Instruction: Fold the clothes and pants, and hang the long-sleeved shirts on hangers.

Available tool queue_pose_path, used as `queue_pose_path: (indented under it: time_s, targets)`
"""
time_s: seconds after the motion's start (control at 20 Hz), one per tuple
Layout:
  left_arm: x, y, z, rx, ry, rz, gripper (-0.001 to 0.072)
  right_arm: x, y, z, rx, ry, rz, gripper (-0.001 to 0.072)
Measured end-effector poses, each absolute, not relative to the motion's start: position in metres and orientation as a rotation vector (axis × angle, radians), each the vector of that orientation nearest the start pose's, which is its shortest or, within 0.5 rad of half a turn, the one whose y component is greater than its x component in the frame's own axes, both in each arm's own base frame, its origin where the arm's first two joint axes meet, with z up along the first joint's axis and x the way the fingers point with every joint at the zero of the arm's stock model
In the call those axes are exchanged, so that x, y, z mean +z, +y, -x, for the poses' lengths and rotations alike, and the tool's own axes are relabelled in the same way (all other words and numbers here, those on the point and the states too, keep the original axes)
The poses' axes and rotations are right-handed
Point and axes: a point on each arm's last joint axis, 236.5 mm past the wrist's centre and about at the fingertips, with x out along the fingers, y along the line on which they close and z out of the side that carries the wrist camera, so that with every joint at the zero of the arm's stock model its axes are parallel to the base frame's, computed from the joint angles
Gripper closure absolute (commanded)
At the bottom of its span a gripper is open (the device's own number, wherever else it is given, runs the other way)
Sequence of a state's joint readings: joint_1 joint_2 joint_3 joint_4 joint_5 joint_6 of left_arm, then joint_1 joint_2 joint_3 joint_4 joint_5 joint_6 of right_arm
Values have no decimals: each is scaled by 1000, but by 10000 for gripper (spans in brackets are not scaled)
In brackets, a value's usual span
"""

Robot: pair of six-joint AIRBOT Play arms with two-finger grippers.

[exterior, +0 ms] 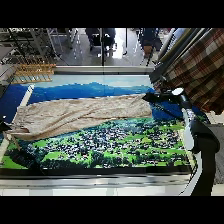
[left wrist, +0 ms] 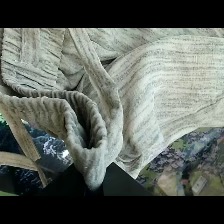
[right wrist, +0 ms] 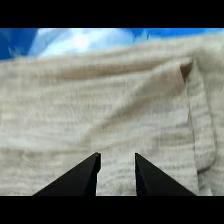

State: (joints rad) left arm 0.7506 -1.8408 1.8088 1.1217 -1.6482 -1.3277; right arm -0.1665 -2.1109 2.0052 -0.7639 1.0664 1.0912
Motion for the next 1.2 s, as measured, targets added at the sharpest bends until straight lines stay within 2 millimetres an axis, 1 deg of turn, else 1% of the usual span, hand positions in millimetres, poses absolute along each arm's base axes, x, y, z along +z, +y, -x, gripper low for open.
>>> queue_pose_path:
  time_s: [0.1, 0.3, 0.45, 0.6, 0.75, 0.85, 0.9, 0.95, 1.0, 1.05, 1.1, 1.15, 1.2]
  targets:
    - [-7, 218, -384, 28, 1389, 723, 685, -33, 42, -618, 463, 941, -379, 409]
    - [-7, 218, -384, 29, 1387, 722, 685, -50, 28, -631, 401, 915, -359, 401]
    - [-7, 219, -385, 33, 1382, 721, 685, -68, 23, -637, 375, 913, -357, 401]
    - [-7, 220, -386, 35, 1378, 720, 686, -81, 24, -641, 372, 908, -351, 402]
    - [-7, 220, -386, 35, 1378, 719, 685, -86, 34, -645, 388, 890, -347, 412]
    - [-7, 220, -387, 35, 1377, 718, 685, -88, 43, -648, 402, 884, -342, 461]
    - [-7, 220, -387, 35, 1377, 718, 685, -89, 48, -649, 412, 881, -340, 555]
    - [-7, 220, -387, 35, 1377, 718, 685, -89, 52, -650, 416, 877, -343, 593]
    - [-7, 220, -387, 35, 1377, 718, 685, -88, 54, -652, 416, 870, -348, 560]
    - [-7, 220, -387, 35, 1377, 718, 685, -87, 56, -654, 415, 860, -349, 405]
    - [-7, 220, -387, 35, 1377, 718, 685, -86, 56, -656, 412, 852, -349, 374]
    - [-7, 220, -387, 35, 1377, 718, 685, -85, 55, -657, 408, 848, -355, 373]
    - [-7, 220, -387, 35, 1377, 718, 686, -84, 54, -658, 401, 844, -363, 353]
